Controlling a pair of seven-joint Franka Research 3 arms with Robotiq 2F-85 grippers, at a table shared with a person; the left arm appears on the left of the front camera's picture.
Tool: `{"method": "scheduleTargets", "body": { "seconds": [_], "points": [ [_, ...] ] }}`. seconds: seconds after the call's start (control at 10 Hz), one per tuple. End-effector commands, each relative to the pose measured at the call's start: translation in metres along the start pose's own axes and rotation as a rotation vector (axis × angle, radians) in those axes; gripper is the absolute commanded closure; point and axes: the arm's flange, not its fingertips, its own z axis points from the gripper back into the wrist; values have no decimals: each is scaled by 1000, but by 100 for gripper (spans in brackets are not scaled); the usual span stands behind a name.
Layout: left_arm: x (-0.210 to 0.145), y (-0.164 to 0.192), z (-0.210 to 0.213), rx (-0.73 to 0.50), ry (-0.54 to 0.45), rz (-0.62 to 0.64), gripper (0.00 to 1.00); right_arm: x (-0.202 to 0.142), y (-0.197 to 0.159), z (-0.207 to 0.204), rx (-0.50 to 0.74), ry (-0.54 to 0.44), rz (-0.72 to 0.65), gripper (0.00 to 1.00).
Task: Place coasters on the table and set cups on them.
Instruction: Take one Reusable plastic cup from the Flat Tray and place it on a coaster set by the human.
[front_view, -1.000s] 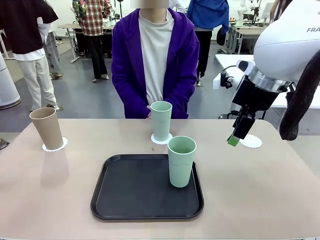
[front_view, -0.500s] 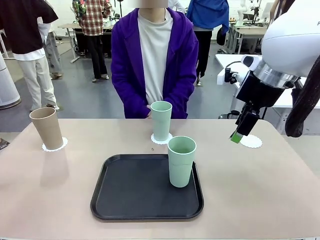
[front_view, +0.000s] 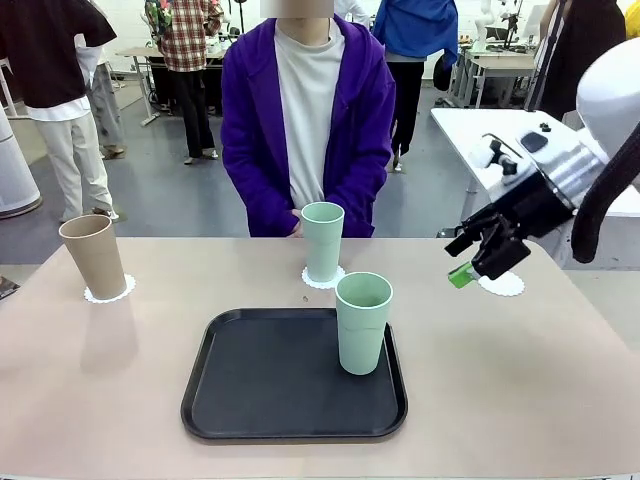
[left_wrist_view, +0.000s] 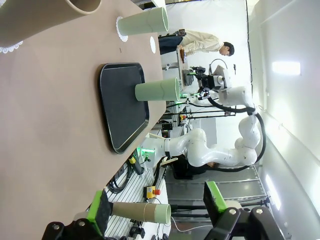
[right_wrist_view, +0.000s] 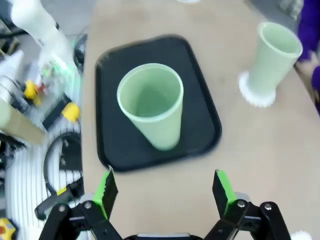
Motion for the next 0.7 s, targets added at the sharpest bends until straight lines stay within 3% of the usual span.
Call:
{"method": "scheduleTargets", "body": {
  "seconds": [0.0, 0.3, 0.6],
  "points": [
    [-2, 0, 1, -15, -4, -16, 0, -36, -22, -29, 97, -266, 118, 0],
    [-2, 0, 1, -15, -4, -16, 0, -66, -21, -61, 18, -368, 138, 0],
    [-2, 0, 1, -15, -4, -16, 0, -82, -18, -83, 108, -367, 74, 0]
  ]
}}
